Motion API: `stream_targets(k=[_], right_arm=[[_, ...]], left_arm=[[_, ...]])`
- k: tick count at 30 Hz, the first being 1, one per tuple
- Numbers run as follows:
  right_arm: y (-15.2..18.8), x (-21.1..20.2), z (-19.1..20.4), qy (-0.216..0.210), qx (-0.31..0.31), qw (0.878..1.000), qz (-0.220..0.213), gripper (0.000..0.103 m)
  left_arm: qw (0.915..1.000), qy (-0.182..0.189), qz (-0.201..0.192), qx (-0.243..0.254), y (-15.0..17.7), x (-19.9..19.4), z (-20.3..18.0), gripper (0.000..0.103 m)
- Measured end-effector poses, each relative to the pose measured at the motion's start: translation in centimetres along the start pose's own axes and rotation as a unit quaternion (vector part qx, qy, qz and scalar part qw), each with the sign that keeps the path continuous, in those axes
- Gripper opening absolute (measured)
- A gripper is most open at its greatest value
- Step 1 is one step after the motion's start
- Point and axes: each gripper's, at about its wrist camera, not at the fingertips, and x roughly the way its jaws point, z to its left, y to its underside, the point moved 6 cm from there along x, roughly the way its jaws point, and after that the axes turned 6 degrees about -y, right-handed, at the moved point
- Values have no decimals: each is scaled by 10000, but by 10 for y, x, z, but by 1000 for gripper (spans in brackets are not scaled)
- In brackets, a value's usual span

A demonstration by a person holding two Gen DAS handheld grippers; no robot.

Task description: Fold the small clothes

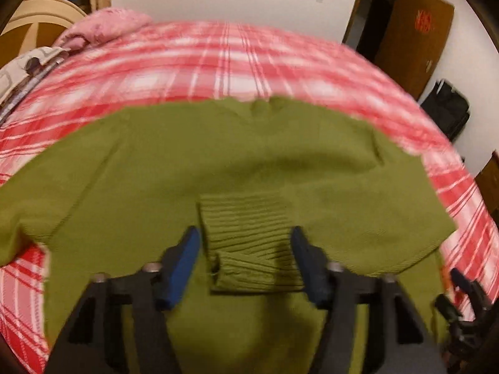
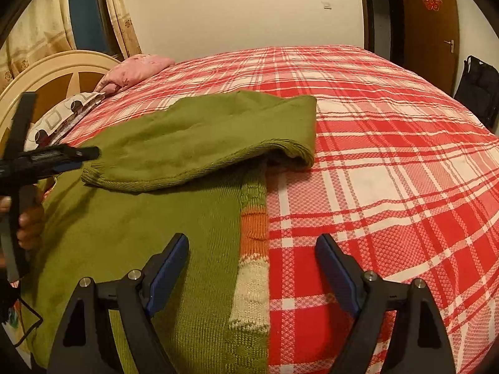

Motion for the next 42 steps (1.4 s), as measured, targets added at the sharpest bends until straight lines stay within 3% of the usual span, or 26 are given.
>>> stream_targets(k=[1, 2, 3, 4, 10, 14, 20, 25, 29, 32, 38, 40, 42], right_arm=[[0, 0, 0, -2, -7, 10000, 4, 84], [0, 1, 0, -2, -13, 10000, 9, 84], [0, 1, 0, 0, -19, 10000, 13, 85], [0, 1, 1, 0, -24, 10000, 16, 85], [1, 1, 1, -7, -40, 10000, 15, 85], [1, 1, 2, 18, -65, 10000, 19, 85], [2, 3, 3, 111, -145, 9998, 56, 85], [2, 4, 3, 157, -180, 9997, 80, 85], [2, 4, 3, 178, -202, 9996, 97, 85], [-2, 1, 5, 153, -187, 9997, 90, 85], [-65, -7, 51, -81, -960, 9944, -437, 85], [-86, 8, 67, -151, -1274, 9908, -423, 85], [-98, 37, 73, -44, -1436, 9895, -127, 85]], left_arm=[[9999, -90, -90, 21, 0, 2, -1, 48], [9996, -187, -177, 90, -1, 1, -3, 39], [9994, -253, -198, 162, -1, 0, -4, 9], [9995, -198, -165, 189, -1, -2, -6, 8], [9957, 3, -919, -124, -26, -62, 22, 7], [9933, -61, -1118, -285, -35, -85, 56, 7], [9936, -345, -1004, -390, -18, -79, 90, 7], [9944, -425, -741, -620, -7, -51, 111, 7], [9954, -689, -539, -389, 1, -26, 111, 9], [9957, -688, -465, -410, 4, -21, 115, 16], [9937, -903, -580, -330, 6, -32, 124, 23], [9928, -1010, -557, -317, 11, -32, 129, 37], [9931, -983, -527, -357, 16, -30, 134, 37]])
